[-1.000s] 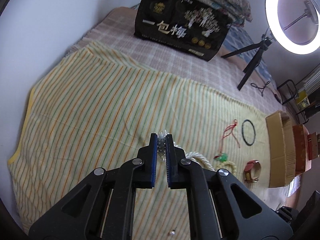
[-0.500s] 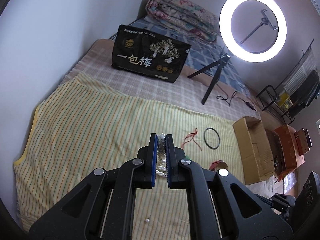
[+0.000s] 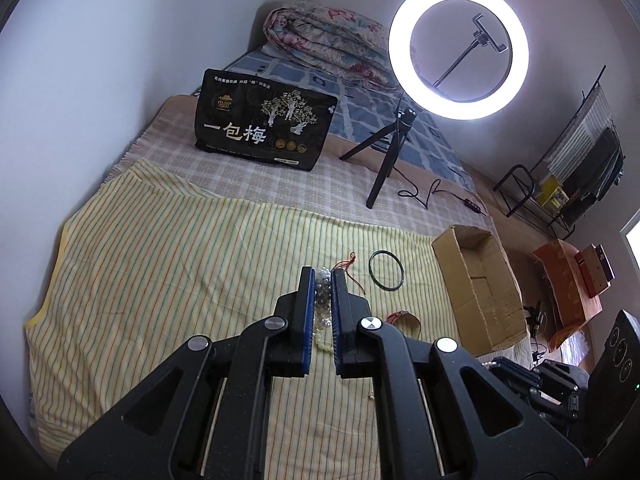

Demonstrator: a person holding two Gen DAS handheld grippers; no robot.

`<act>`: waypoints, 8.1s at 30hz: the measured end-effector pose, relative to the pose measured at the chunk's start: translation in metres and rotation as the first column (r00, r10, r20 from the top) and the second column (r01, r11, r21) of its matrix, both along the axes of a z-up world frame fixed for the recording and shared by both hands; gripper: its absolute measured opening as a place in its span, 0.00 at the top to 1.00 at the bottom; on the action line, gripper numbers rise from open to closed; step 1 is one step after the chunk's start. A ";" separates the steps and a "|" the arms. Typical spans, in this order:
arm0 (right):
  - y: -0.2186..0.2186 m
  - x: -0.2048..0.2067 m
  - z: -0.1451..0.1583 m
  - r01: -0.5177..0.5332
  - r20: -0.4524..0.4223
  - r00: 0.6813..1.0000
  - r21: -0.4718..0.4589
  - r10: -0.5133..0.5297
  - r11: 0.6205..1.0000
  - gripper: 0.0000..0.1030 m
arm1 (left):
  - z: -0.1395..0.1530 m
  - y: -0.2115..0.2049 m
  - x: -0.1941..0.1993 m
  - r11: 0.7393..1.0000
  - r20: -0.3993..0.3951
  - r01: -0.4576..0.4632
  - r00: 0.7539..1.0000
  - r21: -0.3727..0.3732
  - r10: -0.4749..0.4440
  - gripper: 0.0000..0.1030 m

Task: Organize jewelry
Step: 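Lift and carry both pearl pieces in both tools over the cardboard box, then open both tools to drop the pearl pieces into the box, then move left tool to the cream beaded bracelet while right tool approaches the brown-strap watch, then close left tool on the beaded bracelet while right tool grasps the watch strap, then lift and carry the bracelet and watch in both tools over the box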

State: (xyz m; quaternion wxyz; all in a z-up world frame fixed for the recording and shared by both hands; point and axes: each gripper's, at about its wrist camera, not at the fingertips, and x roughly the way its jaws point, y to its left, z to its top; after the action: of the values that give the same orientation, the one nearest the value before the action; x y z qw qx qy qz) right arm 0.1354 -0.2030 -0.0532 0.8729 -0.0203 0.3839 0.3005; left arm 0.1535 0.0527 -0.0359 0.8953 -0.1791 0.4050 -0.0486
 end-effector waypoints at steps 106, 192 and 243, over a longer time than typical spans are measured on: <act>-0.172 0.026 0.047 0.432 0.146 0.896 -0.056 -0.420 0.900 0.46 | 0.088 -0.189 0.066 0.947 0.120 0.262 0.951 0.187 -0.286 0.69; -0.032 0.129 -0.141 0.264 -0.378 0.863 -0.225 -0.334 0.938 0.94 | -0.173 -0.071 0.090 0.986 -0.428 0.162 0.895 0.051 -0.125 0.95; -0.172 0.103 -0.030 0.516 -0.126 0.843 -0.088 -0.523 0.852 0.94 | -0.036 -0.206 0.049 0.918 -0.085 0.390 0.915 -0.069 -0.395 0.95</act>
State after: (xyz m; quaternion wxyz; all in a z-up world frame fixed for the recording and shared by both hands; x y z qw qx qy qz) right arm 0.2388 -0.3751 -0.0831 0.8904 0.0843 0.4452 0.0440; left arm 0.2025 -0.1531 -0.0715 0.8416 -0.1191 0.4745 -0.2286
